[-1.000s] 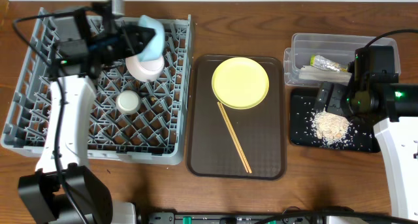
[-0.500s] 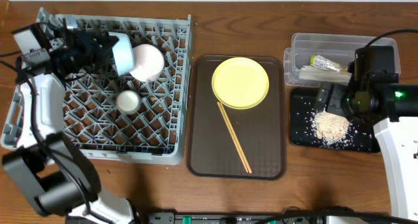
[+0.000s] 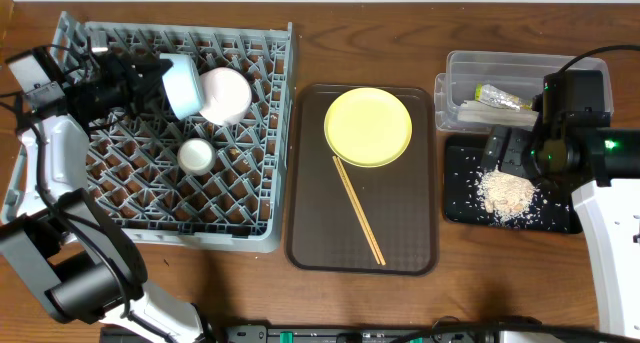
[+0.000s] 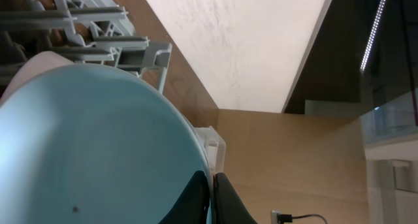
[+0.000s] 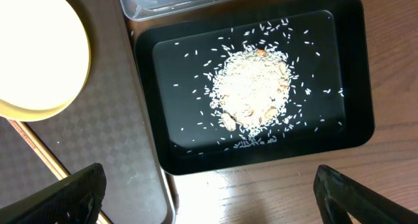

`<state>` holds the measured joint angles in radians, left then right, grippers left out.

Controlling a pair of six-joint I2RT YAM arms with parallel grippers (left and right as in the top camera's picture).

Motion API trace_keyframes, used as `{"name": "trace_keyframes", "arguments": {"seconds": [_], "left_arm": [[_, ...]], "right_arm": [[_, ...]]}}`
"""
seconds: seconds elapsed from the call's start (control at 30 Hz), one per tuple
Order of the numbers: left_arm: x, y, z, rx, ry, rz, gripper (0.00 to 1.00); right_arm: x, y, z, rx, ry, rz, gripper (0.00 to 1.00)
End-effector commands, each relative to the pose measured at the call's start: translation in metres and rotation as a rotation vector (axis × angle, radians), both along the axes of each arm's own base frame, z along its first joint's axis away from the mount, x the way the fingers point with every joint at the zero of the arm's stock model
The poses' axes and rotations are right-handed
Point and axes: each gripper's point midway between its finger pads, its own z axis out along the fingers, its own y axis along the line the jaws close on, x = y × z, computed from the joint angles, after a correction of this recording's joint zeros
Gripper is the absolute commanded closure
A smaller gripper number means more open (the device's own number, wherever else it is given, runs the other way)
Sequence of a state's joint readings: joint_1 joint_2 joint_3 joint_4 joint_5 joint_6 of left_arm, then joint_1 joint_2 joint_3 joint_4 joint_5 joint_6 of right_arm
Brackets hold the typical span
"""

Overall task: Sort waste into correct bins and load items into the dishwasher
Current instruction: 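Lower the blue bowl into the rack and release it, then withdraw the left gripper and move it toward the chopsticks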

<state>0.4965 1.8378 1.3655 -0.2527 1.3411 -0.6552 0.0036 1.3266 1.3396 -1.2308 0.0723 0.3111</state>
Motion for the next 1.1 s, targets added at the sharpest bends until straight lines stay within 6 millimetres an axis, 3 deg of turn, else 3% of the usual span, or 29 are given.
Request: {"name": "trace_keyframes", "arguments": {"seconds": [0.0,0.33,0.57,0.67,0.77,0.93,1.03,1.07], "left_arm": [[0.0,-0.001,-0.01,-0.046,0.022,-0.022,0.93],[0.003,0.022,-0.035,-0.052,0.069,0.034,0.93],[0.005,0.041,-0.063,-0.054,0.107,0.071,0.92],[0.004,0.052,-0.067,-0.038,0.109,0.102,0.84],[0.001,0.065,-0.066,-0.039,0.106,0.129,0.83],[-0.009,0.089,-0.062,-0.065,0.091,0.17,0.53],[-0.015,0.102,-0.06,-0.073,0.09,0.199,0.25],[-0.018,0.111,-0.059,-0.069,0.087,0.221,0.21]], "right_arm": [[0.0,-0.004,0.002,-0.008,-0.008,-0.023,0.01],[-0.002,-0.004,0.002,-0.007,-0.002,-0.023,0.01],[-0.003,-0.002,0.001,0.004,0.003,-0.019,0.01],[-0.003,-0.002,0.001,0.004,0.007,-0.019,0.01],[-0.004,-0.002,0.001,0.003,0.009,-0.019,0.01],[-0.004,-0.002,0.001,0.003,0.009,-0.019,0.01],[-0.004,-0.002,0.001,0.003,0.01,-0.019,0.01],[-0.004,-0.002,0.001,0.003,0.01,-0.019,0.01]]}}
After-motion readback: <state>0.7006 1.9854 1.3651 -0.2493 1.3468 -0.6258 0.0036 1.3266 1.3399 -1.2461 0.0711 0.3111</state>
